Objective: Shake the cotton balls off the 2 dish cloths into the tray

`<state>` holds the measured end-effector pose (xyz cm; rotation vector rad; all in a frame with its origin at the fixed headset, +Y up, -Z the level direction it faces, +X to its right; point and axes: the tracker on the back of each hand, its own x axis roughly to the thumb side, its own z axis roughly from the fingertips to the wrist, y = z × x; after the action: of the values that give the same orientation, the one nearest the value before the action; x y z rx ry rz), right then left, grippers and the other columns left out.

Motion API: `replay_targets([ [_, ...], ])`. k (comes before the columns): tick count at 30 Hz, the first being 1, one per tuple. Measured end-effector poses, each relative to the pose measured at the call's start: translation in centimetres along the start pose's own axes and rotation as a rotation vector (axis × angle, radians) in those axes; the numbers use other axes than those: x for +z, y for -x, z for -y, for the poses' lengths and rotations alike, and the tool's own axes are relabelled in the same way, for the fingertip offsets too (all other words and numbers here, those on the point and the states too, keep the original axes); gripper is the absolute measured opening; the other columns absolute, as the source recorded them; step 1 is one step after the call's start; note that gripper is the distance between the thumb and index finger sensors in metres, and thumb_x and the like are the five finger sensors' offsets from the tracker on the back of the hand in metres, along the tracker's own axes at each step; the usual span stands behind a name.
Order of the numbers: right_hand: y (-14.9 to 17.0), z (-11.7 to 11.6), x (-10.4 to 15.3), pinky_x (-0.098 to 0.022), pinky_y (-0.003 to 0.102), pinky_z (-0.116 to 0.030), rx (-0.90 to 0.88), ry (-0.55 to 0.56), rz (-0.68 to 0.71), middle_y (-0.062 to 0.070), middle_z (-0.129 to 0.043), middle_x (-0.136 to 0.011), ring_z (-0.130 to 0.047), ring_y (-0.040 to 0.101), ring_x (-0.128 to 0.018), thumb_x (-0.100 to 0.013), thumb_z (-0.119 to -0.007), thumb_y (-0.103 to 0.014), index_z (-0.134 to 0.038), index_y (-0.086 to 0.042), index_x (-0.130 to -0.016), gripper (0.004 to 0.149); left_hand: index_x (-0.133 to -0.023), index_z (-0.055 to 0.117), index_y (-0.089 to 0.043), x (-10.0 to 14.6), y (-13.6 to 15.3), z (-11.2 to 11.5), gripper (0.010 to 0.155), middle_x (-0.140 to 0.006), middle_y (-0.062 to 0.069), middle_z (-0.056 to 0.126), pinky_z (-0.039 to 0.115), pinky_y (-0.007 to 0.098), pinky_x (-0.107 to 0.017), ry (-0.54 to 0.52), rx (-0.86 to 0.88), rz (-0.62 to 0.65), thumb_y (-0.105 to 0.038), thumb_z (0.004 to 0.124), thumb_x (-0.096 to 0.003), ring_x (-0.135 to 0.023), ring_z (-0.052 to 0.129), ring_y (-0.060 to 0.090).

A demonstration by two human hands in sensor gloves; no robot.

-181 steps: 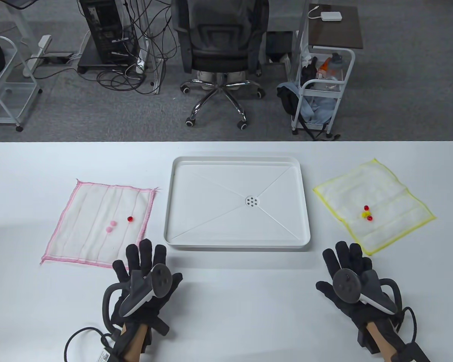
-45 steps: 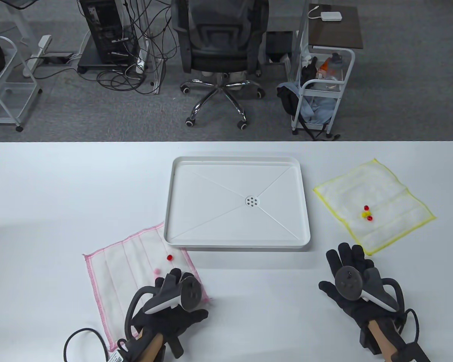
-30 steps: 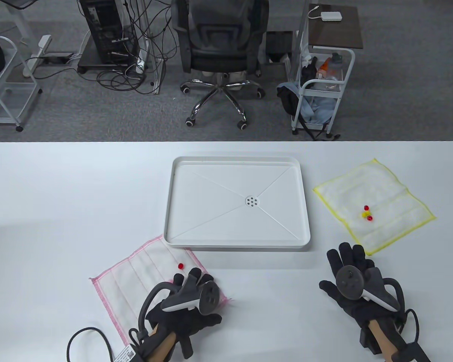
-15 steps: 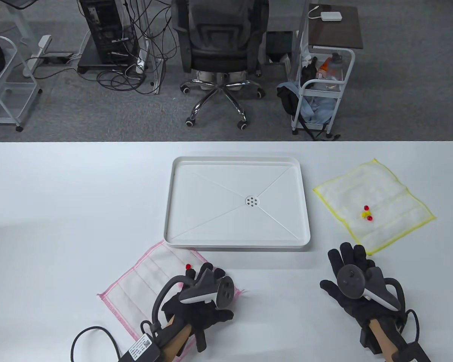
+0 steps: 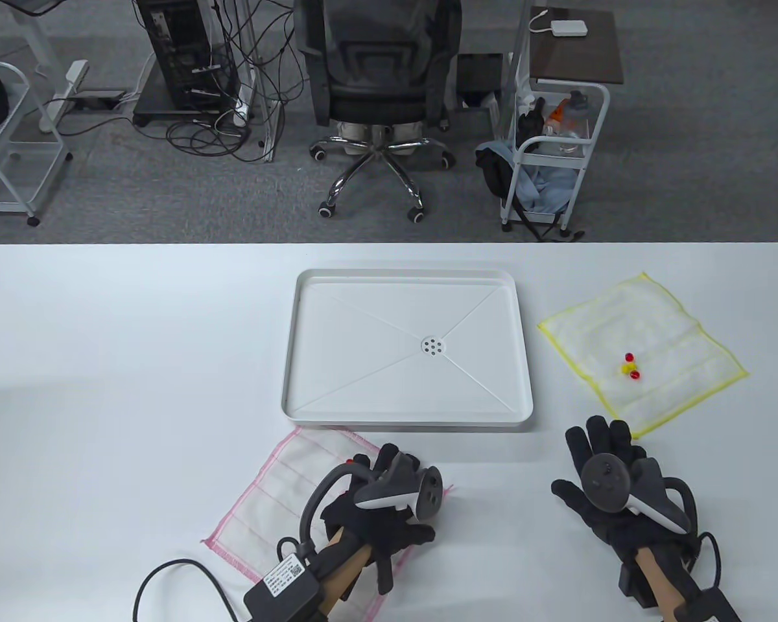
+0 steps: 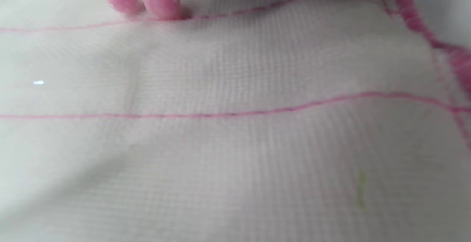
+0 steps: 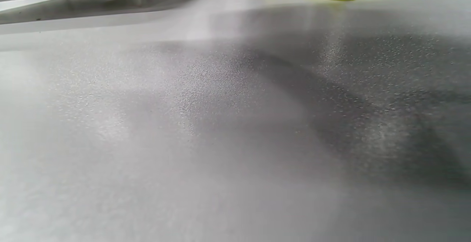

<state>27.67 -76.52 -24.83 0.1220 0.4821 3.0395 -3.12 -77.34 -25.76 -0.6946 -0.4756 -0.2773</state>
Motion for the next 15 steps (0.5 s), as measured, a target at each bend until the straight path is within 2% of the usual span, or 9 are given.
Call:
replay_targets([
  [15, 1.8, 0.4, -0.1, -0.075, 0.057, -0.009, -0.027, 0.014, -0.083, -0.001, 0.021, -0.105, 0.022, 0.028, -0.091, -0.050, -0.046, -0.061, 0.000, -0.032, -0.103, 0.077, -0.110, 0.007, -0.038, -3.2, -5.0, -4.0, 0.076, -0.117, -0.005, -0.004, 0.017, 0.060, -0.080, 0.047, 0.058, -0.016, -0.070, 0.043, -0.0509, -0.103, -0.009, 0.034],
])
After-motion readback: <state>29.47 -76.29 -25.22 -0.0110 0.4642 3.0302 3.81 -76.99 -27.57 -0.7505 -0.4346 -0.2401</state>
